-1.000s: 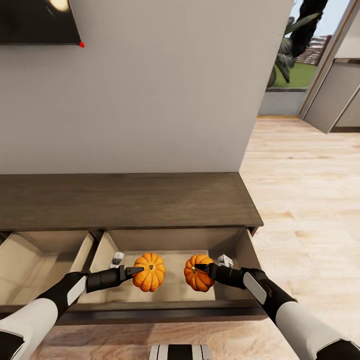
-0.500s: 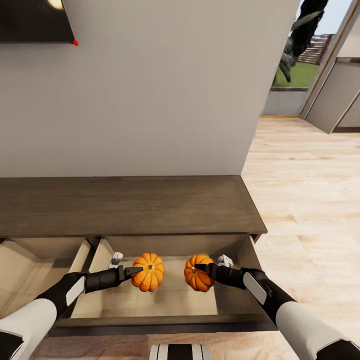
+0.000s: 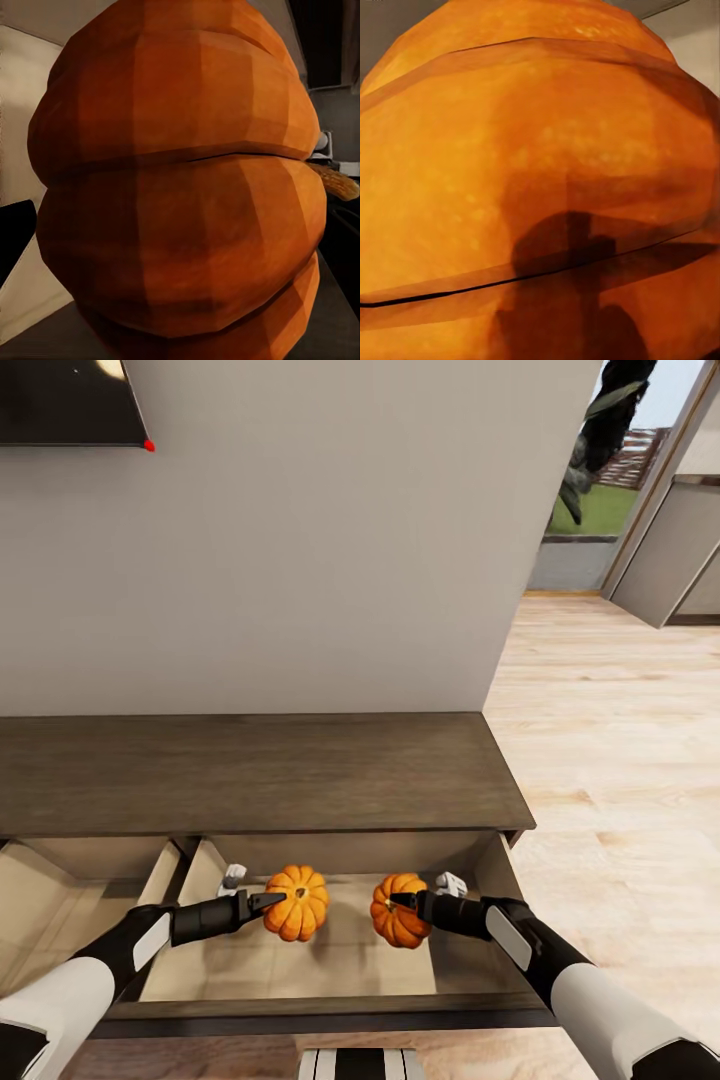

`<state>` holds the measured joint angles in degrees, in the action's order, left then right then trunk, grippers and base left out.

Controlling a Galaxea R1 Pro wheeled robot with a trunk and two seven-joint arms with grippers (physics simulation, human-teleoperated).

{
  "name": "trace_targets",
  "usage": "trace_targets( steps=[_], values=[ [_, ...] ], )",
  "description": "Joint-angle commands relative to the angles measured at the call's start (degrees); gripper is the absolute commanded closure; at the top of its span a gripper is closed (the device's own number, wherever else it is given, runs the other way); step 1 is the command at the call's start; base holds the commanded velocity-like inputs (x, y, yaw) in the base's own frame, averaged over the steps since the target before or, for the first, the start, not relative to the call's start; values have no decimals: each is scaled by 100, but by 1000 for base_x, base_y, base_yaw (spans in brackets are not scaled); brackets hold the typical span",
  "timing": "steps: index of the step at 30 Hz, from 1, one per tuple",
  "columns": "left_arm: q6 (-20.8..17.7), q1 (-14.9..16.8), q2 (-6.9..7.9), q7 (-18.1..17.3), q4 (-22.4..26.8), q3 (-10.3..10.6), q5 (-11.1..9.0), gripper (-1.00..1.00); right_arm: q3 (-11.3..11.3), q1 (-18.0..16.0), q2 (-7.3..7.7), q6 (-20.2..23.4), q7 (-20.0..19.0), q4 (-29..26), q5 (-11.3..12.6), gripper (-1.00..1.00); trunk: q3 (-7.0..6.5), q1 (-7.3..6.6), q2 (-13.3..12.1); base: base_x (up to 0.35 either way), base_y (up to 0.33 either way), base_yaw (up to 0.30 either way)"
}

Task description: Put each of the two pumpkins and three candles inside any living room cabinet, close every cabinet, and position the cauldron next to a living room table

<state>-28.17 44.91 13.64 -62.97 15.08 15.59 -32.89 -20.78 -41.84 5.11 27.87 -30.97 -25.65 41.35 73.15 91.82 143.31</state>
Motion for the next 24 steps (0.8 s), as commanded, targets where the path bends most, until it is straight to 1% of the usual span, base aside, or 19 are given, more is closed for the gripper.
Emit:
trace_targets(
  steps=[1, 3, 4, 5, 7, 8, 12, 15, 19, 22, 24],
  values=[
    [0, 0, -7, 46, -8, -2, 3, 100, 2, 0, 0, 1, 2, 4, 8, 100, 0, 0, 0, 0, 0, 0],
    [-3, 0, -20, 320, -20, -3, -1, 100, 2, 0, -1, -1, 1, 84, 11, 100, 0, 0, 0, 0, 0, 0],
    [-3, 0, -26, 529, -26, -3, -7, 100, 5, 0, -1, -5, -2, 217, 12, 100, 0, 0, 0, 0, 0, 0],
    [-4, 0, -37, 637, -28, -2, -10, 100, 8, 0, -1, -7, -5, 314, 6, 100, 0, 0, 0, 0, 0, 0],
    [-4, 0, -124, 802, -80, 4, -8, 100, 14, 0, -2, -12, -17, 504, -2, 100, 0, 0, 0, 0, 0, 0],
    [-4, 0, -152, 836, -267, -2, -3, 100, 17, 0, -6, -62, -21, 554, 3, 100, 0, 0, 0, 0, 0, 0],
    [8, 0, -241, 863, -367, 2, 16, 100, 7, -1, -12, -161, -43, 577, 12, 100, 0, 0, 0, 0, 0, 0],
    [25, 0, -258, 859, -368, 7, 27, 100, 5, -1, -11, -174, -50, 582, 11, 100, 0, 0, 0, 0, 0, 0],
    [244, 0, -278, 819, -337, 13, 15, 100, 18, -1, -1, -177, -62, 579, -3, 100, 0, 0, 0, 0, 0, 0],
    [286, 0, -279, 812, -329, 12, 8, 100, 28, 0, 7, -177, -63, 579, -4, 100, 0, 0, 0, 0, 0, 0],
    [292, 0, -275, 806, -317, 7, 3, 100, 30, -1, 8, -177, -66, 575, -4, 100, 44, 5, 3, 0, 0, 0]
  ],
)
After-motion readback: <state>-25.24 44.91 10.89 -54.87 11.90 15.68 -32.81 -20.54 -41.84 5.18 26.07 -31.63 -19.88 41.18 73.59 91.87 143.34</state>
